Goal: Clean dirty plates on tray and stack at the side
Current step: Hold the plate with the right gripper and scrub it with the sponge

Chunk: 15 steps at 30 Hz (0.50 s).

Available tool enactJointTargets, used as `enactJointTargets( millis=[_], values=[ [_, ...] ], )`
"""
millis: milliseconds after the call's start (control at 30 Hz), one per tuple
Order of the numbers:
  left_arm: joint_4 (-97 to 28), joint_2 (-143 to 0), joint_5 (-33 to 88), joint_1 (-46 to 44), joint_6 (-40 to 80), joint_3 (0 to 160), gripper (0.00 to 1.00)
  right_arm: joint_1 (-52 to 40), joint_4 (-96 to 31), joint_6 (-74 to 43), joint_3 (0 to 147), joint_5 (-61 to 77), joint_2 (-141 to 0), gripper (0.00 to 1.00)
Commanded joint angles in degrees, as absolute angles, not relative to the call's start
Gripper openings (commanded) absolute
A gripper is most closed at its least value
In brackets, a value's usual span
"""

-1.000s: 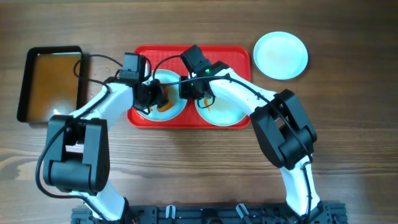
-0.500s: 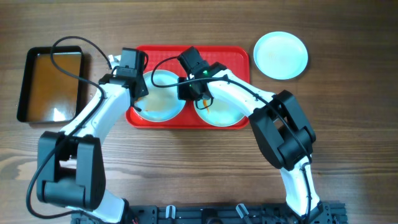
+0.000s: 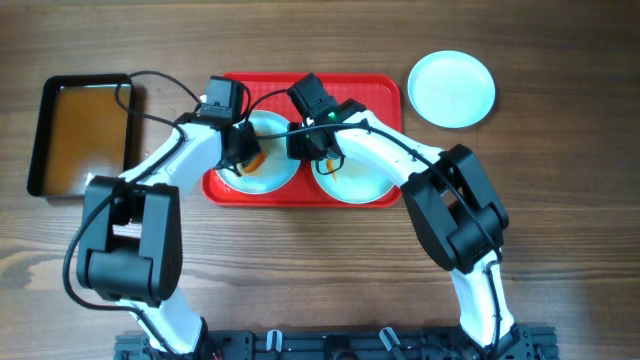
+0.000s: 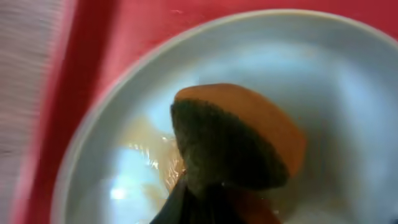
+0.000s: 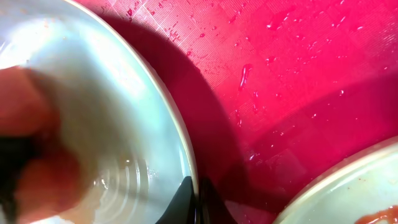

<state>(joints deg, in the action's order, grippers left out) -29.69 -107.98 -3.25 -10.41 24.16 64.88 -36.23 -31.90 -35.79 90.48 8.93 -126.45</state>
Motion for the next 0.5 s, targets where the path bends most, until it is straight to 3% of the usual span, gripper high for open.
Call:
enactJointTargets(
  millis=[0,133,267,367,467],
  values=[
    [-35.1,-106.9,-27.2,-9.5,24.0,63.0,0.04,-36.0,-32.4,-36.0,90.6,6.4,-127.6,0.04],
    [-36.1,-99.2,-32.2,-9.5,24.1,63.0,0.04,-36.0,-32.2,-35.4,90.6,3.9,-127.6,0.04],
    [-35.7,-87.1,-29.9,-8.7,28.3,63.0,0.04,-36.0,-30.8,-25.6,92.6,6.3,-127.6,0.04],
    [-35.4,-78.6,-12.7,-1.3,30.5,63.0,0.04,-36.0,-31.8,-19.4,97.1,6.8,-125.6,0.04],
    [-35.5,-75.3,9.0,14.9,30.5,63.0,0.04,-36.2,-33.0,-13.0,101.5,-0.7,-121.4,0.04]
  ],
)
